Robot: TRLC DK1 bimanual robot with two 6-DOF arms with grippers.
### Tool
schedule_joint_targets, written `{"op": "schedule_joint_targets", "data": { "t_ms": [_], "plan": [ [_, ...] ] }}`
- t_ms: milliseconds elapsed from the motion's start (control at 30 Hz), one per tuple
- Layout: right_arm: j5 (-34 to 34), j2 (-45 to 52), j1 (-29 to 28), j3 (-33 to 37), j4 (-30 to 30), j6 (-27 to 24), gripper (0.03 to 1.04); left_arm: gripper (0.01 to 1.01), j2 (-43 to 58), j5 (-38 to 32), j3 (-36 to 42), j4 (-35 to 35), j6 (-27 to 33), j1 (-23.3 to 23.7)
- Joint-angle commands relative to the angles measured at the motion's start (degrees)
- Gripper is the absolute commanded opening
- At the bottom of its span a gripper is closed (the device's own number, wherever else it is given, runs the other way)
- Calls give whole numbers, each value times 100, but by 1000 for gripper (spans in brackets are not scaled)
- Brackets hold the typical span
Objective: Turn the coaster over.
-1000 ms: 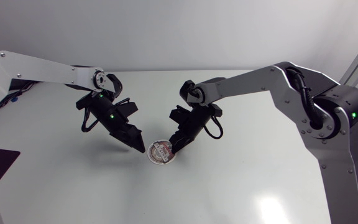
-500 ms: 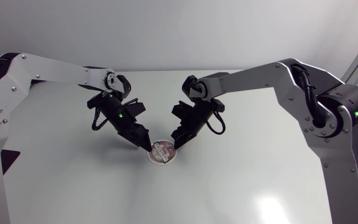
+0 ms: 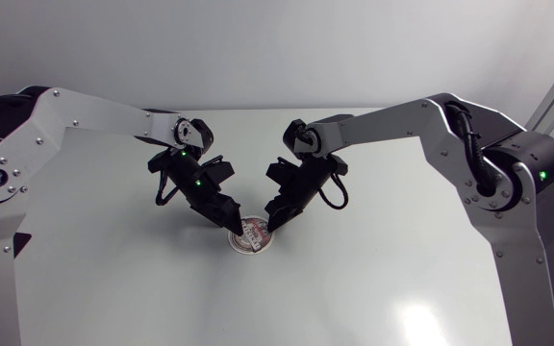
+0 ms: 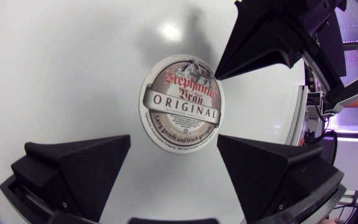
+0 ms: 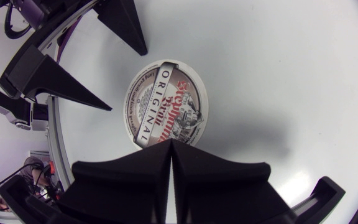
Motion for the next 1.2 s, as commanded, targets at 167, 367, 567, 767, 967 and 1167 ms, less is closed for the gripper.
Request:
{"op": "schedule_joint_targets", "data": {
  "t_ms": [167,367,567,767,967,1167],
  "plan": [
    [-235,247,13,146,-284,-88,46,984,327,-90,13,101,-197,-207],
    [-244,220,-31,164,-372,-132,46,984,292,-98,-4,110,-223,-164],
    [-208,264,-180,94,-503,-290,46,984,248,-116,-75,110,-223,-128],
    [495,317,-198,-170,-363,-774,46,984,177,-283,-171,268,-232,-137],
    [996,80,66,-539,33,-888,46,984,-34,-353,-303,444,-302,-172],
    [1145,-140,216,-618,121,-967,46,984,-130,-380,-365,479,-311,-111]
  ]
}}
